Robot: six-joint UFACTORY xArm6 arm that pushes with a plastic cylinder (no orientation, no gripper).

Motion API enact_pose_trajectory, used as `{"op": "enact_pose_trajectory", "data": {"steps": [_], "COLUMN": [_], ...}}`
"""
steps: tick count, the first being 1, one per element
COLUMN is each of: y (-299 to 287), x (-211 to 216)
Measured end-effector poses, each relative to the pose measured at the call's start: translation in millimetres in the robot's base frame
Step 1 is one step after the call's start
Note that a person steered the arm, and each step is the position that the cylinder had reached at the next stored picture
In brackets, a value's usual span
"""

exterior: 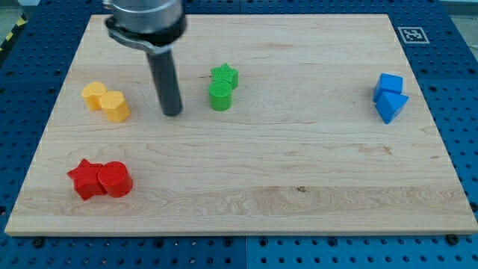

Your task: Place the yellow hexagon towards the bottom left of the yellow heart

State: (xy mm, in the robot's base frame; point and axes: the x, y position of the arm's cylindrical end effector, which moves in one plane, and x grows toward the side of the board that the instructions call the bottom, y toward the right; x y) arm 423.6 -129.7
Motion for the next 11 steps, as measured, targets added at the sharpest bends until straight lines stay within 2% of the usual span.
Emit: {"op": "enact_pose_trajectory", "data": {"steps": [2, 3, 4, 5, 6, 7, 9, 11], "y": [-79, -146, -174, -175, -168, -127, -38, -34], "x": [-67, -81, -74, -72, -47, -12, -2, 20]}}
